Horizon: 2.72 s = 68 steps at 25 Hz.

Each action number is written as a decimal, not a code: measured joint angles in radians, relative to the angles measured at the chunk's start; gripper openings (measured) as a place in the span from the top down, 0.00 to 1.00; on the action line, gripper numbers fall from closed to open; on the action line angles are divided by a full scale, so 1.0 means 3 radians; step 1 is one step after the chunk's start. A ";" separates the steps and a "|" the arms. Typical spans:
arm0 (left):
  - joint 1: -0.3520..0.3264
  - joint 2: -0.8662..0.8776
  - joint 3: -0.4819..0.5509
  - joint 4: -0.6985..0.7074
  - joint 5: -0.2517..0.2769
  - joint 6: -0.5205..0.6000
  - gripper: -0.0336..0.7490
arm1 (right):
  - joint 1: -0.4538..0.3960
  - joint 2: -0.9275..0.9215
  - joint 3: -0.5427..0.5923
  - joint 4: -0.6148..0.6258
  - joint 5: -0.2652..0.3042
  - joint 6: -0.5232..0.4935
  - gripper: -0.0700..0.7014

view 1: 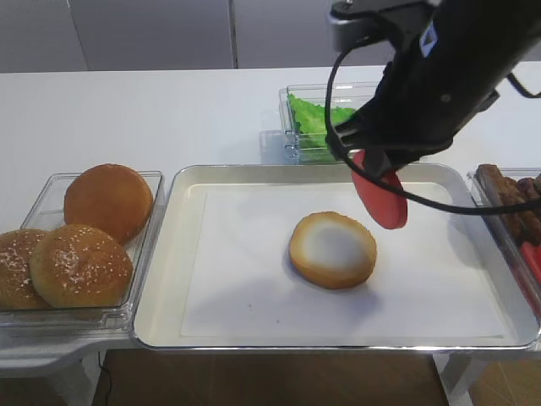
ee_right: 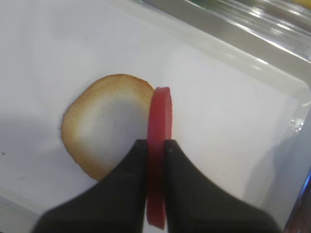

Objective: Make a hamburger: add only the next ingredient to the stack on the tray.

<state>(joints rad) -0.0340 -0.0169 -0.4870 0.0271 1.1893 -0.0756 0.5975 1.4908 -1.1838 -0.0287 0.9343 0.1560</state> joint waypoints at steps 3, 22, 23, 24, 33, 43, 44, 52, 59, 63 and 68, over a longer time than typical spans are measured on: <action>0.0000 0.0000 0.0000 0.0000 0.0000 0.0000 0.57 | 0.0004 0.0156 0.0000 -0.0013 -0.0084 -0.0006 0.83; 0.0000 0.0000 0.0000 0.0000 0.0000 0.0000 0.57 | 0.0012 0.0371 -0.0012 -0.0022 -0.0192 -0.0073 0.82; 0.0000 0.0000 0.0000 0.0000 0.0000 0.0000 0.57 | 0.0012 0.0371 -0.0012 -0.0015 -0.0179 -0.0073 0.81; 0.0000 0.0000 0.0000 0.0000 0.0000 0.0000 0.57 | 0.0012 0.0371 -0.0012 -0.0010 -0.0155 -0.0073 0.79; 0.0000 0.0000 0.0000 0.0000 0.0000 0.0000 0.57 | 0.0012 0.0371 -0.0012 0.0208 -0.0023 -0.0073 0.46; 0.0000 0.0000 0.0000 0.0000 0.0000 0.0000 0.57 | 0.0012 0.0371 -0.0012 0.0325 0.0044 -0.0081 0.23; 0.0000 0.0000 0.0000 0.0000 0.0000 0.0000 0.57 | 0.0012 0.0371 -0.0012 0.0338 0.0044 -0.0081 0.21; 0.0000 0.0000 0.0000 0.0000 0.0000 0.0000 0.57 | -0.0022 0.0371 -0.0085 0.0403 0.0200 -0.0163 0.21; 0.0000 0.0000 0.0000 0.0000 0.0000 0.0000 0.58 | -0.0649 0.0234 -0.0234 0.0569 0.0414 -0.0350 0.24; 0.0000 0.0000 0.0000 0.0000 0.0000 0.0000 0.58 | -0.1176 0.0070 -0.0234 0.0575 0.0614 -0.0449 0.25; 0.0000 0.0000 0.0000 0.0000 0.0000 0.0000 0.58 | -0.1712 -0.0201 -0.0223 0.0554 0.0811 -0.0520 0.25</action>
<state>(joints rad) -0.0340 -0.0169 -0.4870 0.0271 1.1893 -0.0756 0.0838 1.4305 -1.2507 0.1375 1.1776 0.0000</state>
